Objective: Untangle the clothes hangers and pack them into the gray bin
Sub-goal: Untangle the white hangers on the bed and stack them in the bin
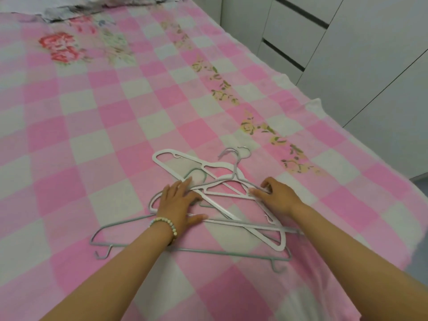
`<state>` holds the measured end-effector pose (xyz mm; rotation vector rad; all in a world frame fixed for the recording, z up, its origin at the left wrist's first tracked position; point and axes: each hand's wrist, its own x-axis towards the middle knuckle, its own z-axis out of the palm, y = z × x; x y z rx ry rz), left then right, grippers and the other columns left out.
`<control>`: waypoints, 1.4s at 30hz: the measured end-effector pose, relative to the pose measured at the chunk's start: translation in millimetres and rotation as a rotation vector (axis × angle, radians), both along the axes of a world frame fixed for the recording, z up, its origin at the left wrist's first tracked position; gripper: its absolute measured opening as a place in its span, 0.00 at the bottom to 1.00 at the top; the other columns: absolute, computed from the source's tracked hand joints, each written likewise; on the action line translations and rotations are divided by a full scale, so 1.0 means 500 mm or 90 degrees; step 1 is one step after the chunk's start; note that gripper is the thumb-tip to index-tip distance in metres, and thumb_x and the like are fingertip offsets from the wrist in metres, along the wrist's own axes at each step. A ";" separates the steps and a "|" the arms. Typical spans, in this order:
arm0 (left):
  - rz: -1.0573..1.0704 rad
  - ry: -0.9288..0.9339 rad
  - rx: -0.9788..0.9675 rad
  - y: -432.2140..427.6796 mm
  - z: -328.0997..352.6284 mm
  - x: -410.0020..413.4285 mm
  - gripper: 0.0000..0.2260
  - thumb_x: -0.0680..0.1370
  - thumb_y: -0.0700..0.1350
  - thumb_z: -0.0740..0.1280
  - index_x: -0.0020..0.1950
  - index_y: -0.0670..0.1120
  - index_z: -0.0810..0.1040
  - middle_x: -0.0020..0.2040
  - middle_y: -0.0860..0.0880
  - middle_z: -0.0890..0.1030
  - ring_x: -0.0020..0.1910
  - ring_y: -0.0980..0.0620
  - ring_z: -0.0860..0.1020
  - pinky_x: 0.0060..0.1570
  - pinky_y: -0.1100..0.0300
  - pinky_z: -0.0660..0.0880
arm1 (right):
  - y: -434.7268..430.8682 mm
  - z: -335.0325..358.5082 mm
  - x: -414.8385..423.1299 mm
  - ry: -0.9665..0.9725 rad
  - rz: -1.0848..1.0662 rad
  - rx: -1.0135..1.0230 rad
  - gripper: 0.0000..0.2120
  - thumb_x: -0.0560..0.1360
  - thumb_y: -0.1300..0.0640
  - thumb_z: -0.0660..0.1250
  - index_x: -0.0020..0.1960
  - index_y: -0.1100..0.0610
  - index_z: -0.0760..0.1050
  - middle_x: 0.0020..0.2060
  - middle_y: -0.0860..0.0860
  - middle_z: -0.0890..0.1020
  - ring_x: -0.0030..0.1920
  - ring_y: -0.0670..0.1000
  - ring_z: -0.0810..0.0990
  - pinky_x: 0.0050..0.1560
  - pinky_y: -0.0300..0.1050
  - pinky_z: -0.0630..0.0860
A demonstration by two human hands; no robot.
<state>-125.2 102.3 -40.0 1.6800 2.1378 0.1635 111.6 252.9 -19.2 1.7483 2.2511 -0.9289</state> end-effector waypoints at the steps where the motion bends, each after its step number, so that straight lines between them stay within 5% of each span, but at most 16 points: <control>1: 0.010 0.013 -0.007 0.005 0.000 -0.002 0.24 0.70 0.66 0.63 0.64 0.59 0.71 0.78 0.53 0.49 0.77 0.47 0.49 0.74 0.49 0.42 | -0.006 0.002 0.000 0.016 0.002 -0.046 0.25 0.69 0.31 0.63 0.49 0.53 0.72 0.41 0.50 0.79 0.41 0.52 0.76 0.40 0.45 0.70; 6: 0.123 -0.052 0.031 0.003 0.006 -0.009 0.21 0.76 0.62 0.57 0.67 0.59 0.69 0.78 0.51 0.54 0.76 0.45 0.51 0.75 0.47 0.45 | -0.063 -0.011 -0.002 0.217 -0.092 -0.180 0.18 0.69 0.42 0.72 0.43 0.56 0.75 0.29 0.49 0.76 0.30 0.49 0.73 0.33 0.43 0.69; 13: 0.281 -0.137 0.214 -0.057 0.011 0.000 0.24 0.78 0.55 0.54 0.70 0.45 0.68 0.72 0.46 0.67 0.73 0.45 0.62 0.73 0.51 0.55 | -0.073 0.010 -0.006 0.322 -0.085 0.016 0.10 0.74 0.46 0.67 0.40 0.51 0.79 0.25 0.45 0.71 0.27 0.45 0.66 0.32 0.42 0.62; 16: 0.430 -0.223 0.302 -0.082 0.025 0.014 0.21 0.80 0.50 0.58 0.71 0.44 0.65 0.72 0.46 0.67 0.72 0.45 0.61 0.73 0.50 0.56 | -0.066 0.043 -0.001 0.357 -0.077 0.046 0.13 0.76 0.47 0.65 0.34 0.51 0.77 0.23 0.45 0.68 0.25 0.43 0.62 0.30 0.41 0.60; 20: 0.587 -0.273 0.396 -0.119 0.042 0.016 0.25 0.80 0.48 0.57 0.75 0.43 0.56 0.75 0.46 0.60 0.74 0.48 0.57 0.72 0.44 0.60 | -0.052 0.098 -0.022 0.395 -0.033 -0.028 0.13 0.76 0.49 0.65 0.38 0.56 0.80 0.19 0.43 0.67 0.20 0.41 0.62 0.24 0.32 0.61; 24: 0.703 -0.338 0.453 -0.156 0.048 0.015 0.32 0.77 0.55 0.57 0.77 0.44 0.51 0.77 0.45 0.57 0.75 0.47 0.55 0.75 0.49 0.54 | -0.075 0.096 -0.074 0.380 0.057 -0.116 0.13 0.76 0.50 0.66 0.34 0.52 0.78 0.20 0.43 0.66 0.21 0.41 0.62 0.24 0.31 0.60; 29: 0.898 -0.410 0.329 -0.202 0.022 0.023 0.30 0.78 0.50 0.62 0.74 0.39 0.55 0.73 0.39 0.62 0.73 0.40 0.59 0.73 0.44 0.57 | -0.140 0.016 -0.124 0.271 0.143 -0.089 0.13 0.76 0.46 0.65 0.34 0.46 0.77 0.24 0.44 0.69 0.27 0.44 0.65 0.31 0.40 0.61; 31: 0.906 -0.431 0.280 -0.207 0.024 0.041 0.34 0.78 0.52 0.62 0.76 0.39 0.49 0.77 0.41 0.52 0.77 0.43 0.51 0.76 0.48 0.49 | -0.151 -0.009 -0.133 0.223 0.165 -0.009 0.08 0.75 0.44 0.65 0.44 0.45 0.80 0.35 0.45 0.76 0.37 0.46 0.72 0.39 0.43 0.68; 34: 0.911 -0.443 0.261 -0.209 0.038 0.066 0.39 0.76 0.52 0.64 0.77 0.41 0.43 0.78 0.45 0.45 0.77 0.48 0.46 0.76 0.51 0.46 | -0.157 -0.028 -0.147 0.171 0.189 0.055 0.15 0.76 0.45 0.64 0.58 0.50 0.78 0.50 0.51 0.77 0.52 0.51 0.74 0.52 0.46 0.70; 37: 0.990 -0.508 0.278 -0.211 0.046 0.077 0.39 0.75 0.47 0.68 0.76 0.39 0.48 0.76 0.41 0.52 0.74 0.45 0.58 0.73 0.52 0.57 | -0.168 -0.036 -0.155 0.114 0.126 0.001 0.17 0.76 0.41 0.61 0.55 0.53 0.73 0.49 0.51 0.78 0.49 0.53 0.76 0.46 0.46 0.69; 39: 1.030 -0.611 0.207 -0.204 0.053 0.090 0.34 0.76 0.48 0.67 0.75 0.38 0.54 0.72 0.40 0.63 0.66 0.42 0.69 0.63 0.55 0.67 | -0.173 -0.035 -0.151 0.089 0.089 -0.079 0.20 0.74 0.37 0.62 0.51 0.54 0.71 0.44 0.50 0.77 0.44 0.53 0.76 0.43 0.45 0.68; 42: 0.942 -0.671 0.104 -0.196 0.059 0.120 0.26 0.77 0.48 0.64 0.70 0.39 0.60 0.56 0.42 0.78 0.49 0.46 0.77 0.49 0.59 0.71 | -0.197 -0.018 -0.128 0.213 0.006 -0.260 0.18 0.71 0.39 0.66 0.41 0.55 0.73 0.30 0.52 0.74 0.29 0.50 0.71 0.33 0.41 0.68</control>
